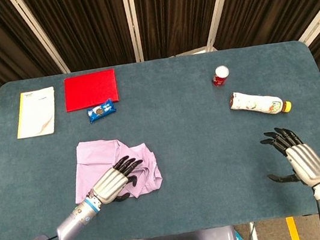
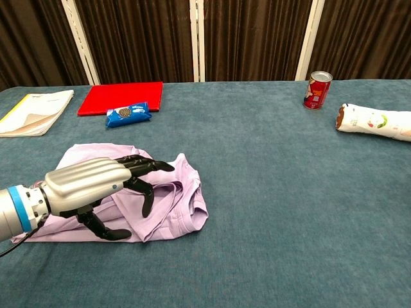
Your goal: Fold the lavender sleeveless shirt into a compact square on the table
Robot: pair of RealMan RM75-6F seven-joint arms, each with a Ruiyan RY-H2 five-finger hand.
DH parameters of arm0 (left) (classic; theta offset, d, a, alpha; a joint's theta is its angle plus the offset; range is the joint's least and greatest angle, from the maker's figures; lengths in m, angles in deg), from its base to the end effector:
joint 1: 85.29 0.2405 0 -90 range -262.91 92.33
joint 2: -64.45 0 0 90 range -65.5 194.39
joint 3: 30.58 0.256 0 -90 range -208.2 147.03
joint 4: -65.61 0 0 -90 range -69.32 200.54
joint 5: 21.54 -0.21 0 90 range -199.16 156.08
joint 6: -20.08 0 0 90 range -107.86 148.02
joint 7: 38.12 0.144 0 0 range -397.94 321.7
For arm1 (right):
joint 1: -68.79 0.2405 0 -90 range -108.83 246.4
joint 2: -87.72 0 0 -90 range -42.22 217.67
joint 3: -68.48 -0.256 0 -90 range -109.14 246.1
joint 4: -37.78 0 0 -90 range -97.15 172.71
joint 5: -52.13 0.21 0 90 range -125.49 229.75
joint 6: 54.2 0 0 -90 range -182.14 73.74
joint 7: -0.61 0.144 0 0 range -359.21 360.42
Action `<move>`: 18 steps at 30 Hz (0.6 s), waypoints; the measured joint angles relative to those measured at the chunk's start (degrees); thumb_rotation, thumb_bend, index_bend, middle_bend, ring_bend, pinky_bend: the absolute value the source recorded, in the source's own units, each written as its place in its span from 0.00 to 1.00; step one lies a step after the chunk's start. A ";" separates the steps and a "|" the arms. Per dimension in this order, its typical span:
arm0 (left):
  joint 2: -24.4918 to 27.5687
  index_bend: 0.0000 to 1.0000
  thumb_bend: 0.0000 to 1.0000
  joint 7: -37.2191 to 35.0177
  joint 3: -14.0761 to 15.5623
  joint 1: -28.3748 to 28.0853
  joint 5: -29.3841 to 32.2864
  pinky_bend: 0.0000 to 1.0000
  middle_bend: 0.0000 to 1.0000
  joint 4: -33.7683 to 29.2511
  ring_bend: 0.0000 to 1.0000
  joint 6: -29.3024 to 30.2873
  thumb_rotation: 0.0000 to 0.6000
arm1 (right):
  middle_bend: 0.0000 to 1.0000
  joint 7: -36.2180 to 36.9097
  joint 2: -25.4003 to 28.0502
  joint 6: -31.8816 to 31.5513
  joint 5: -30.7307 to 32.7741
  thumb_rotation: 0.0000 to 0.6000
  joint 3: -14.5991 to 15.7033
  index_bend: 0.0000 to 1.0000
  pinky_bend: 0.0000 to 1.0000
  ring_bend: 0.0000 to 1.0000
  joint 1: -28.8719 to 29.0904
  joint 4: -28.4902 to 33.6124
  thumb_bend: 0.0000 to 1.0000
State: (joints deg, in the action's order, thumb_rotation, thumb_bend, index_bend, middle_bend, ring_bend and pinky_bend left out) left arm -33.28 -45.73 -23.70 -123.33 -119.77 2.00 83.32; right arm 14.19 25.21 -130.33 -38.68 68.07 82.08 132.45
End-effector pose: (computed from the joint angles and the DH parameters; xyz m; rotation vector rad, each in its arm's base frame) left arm -0.1948 0.2741 -0.0735 -2.2690 -0.8051 -1.0574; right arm -0.2785 -0.2112 0.1334 1.5714 -1.1290 1.0834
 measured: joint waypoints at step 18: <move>-1.18 0.62 0.52 -1.45 -1.04 -0.04 1.25 0.00 0.00 -1.37 0.00 -0.32 1.00 | 0.14 0.13 0.26 -0.27 -0.39 1.00 0.10 0.26 0.00 0.00 -0.08 0.28 0.01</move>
State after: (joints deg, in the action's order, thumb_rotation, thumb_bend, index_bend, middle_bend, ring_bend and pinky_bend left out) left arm -34.46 -47.18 -24.74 -123.38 -118.52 0.63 82.99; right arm 14.32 25.47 -130.60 -39.07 68.17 82.00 132.74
